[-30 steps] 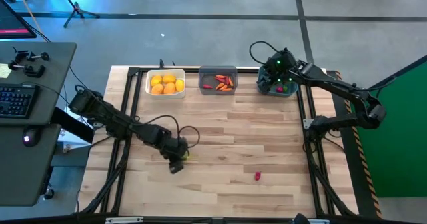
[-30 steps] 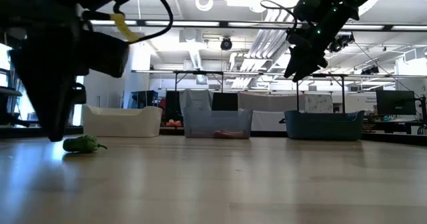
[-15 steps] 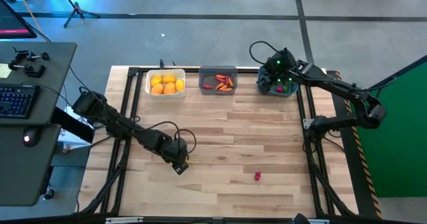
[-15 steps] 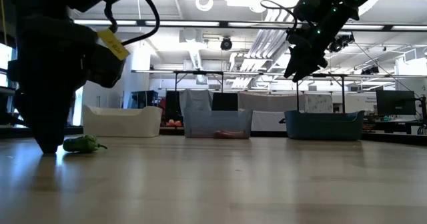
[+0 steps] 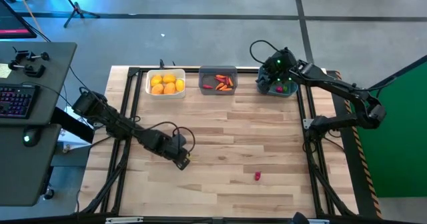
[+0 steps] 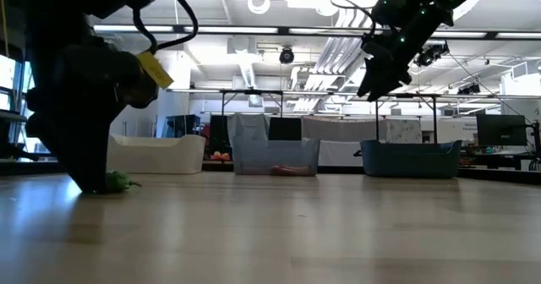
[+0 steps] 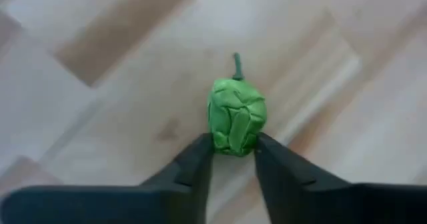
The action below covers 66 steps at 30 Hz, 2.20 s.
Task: Sort produce into baskets
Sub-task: Put the green bell pepper into the blue bin
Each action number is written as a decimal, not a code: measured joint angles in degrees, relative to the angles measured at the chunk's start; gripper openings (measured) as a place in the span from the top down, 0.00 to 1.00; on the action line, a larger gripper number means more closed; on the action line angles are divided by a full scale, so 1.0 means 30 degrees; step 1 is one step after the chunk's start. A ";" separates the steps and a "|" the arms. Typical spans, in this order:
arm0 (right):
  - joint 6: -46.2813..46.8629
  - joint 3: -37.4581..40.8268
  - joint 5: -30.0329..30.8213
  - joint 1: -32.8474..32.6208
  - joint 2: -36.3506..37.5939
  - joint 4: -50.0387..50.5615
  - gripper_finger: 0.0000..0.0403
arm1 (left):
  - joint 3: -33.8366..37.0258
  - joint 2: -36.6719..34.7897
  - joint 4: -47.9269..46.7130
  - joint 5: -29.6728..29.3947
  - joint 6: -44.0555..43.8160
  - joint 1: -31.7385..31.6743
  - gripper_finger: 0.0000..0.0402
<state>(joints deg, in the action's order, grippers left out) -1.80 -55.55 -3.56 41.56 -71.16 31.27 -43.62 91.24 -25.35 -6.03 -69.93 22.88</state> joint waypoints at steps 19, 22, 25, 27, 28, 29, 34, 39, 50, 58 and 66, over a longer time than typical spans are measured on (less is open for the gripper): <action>0.3571 -0.0007 -0.8960 -0.3252 0.0838 -0.4287 0.33 | 0.0044 -0.2153 0.8816 0.1574 1.1114 -0.7269 1.00; 0.4675 -0.0007 -0.8821 -0.4879 0.0838 -0.6982 0.33 | 0.0044 -0.2137 1.3937 0.4084 1.2531 -0.9832 1.00; 0.6325 -0.0015 -0.7569 -0.6163 0.0838 -0.9285 0.33 | 0.0007 -0.2025 1.8209 0.5877 1.2948 -1.1757 1.00; 0.7364 -0.0015 -0.6513 -0.6715 0.0838 -1.0463 0.33 | 0.0007 -0.2025 2.0500 0.6532 1.3145 -1.2684 1.00; 0.7732 -0.0015 -0.5999 -0.6975 0.0838 -1.0979 0.33 | -0.0005 -0.2025 2.1435 0.6872 1.3173 -1.3088 1.00; 0.8054 -0.0015 -0.5380 -0.7236 0.0838 -1.1455 0.33 | -0.0137 -0.2025 2.1960 0.7161 1.3078 -1.3423 1.00; 0.8765 -0.0015 -0.2156 -0.8481 0.0838 -1.3746 0.33 | -0.1992 -0.2011 2.1729 0.9024 1.3593 -1.4158 1.00; 0.8762 -0.0015 0.0251 -0.9438 0.0572 -1.5409 0.34 | -0.3861 -0.2011 2.0728 1.0929 1.4539 -1.4271 1.00; 0.8603 -0.0015 0.0613 -1.0032 -0.0900 -1.8386 0.50 | -0.5198 -0.1722 1.9773 1.2421 1.4732 -1.4413 1.00; 0.8594 -0.0015 0.0579 -0.9857 -0.0925 -1.8747 0.75 | -0.5333 -0.1268 1.9718 1.2475 1.4220 -1.4551 1.00; 0.8527 -0.0015 0.0504 -0.9857 -0.0911 -1.8776 0.98 | -0.5333 -0.1268 1.9785 1.2435 1.4373 -1.4551 1.00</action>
<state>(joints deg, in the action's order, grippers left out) 23.78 -55.59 -2.04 11.99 -73.89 -25.06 -59.61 87.44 34.01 31.28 -26.81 -20.78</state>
